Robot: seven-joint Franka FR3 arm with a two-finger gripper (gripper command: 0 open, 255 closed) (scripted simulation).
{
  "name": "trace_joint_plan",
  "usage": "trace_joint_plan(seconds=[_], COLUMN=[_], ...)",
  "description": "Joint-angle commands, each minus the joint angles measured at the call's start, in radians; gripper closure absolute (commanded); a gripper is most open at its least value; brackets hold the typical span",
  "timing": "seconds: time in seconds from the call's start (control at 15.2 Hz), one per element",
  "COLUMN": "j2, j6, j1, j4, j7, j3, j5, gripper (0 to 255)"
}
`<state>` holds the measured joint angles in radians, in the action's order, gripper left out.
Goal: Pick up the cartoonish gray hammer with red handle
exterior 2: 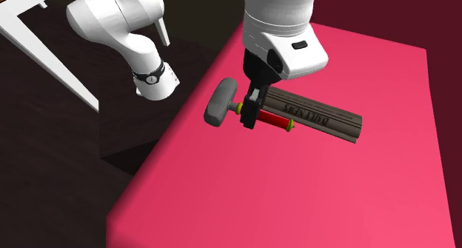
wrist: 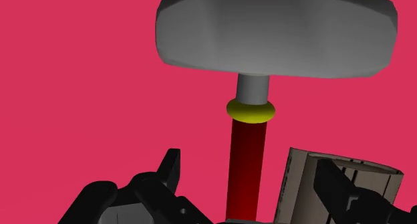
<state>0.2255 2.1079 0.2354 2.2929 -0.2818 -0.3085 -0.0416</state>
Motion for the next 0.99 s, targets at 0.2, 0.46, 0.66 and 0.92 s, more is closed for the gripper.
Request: trace_joint_plan(seconds=[0.2, 0.46, 0.66, 0.92], j2=[-0.007, -0.007, -0.005, 0.014], j6=[0.013, 0.013, 0.013, -0.042], j1=[0.000, -0.001, -0.001, 0.000], j4=[0.006, 0.006, 0.008, -0.029], j7=[0.003, 0.003, 0.002, -0.008], j3=[-0.001, -0.001, -0.001, 0.003], j5=[-0.002, -0.002, -0.002, 0.005], gripper=[255, 255, 255, 255])
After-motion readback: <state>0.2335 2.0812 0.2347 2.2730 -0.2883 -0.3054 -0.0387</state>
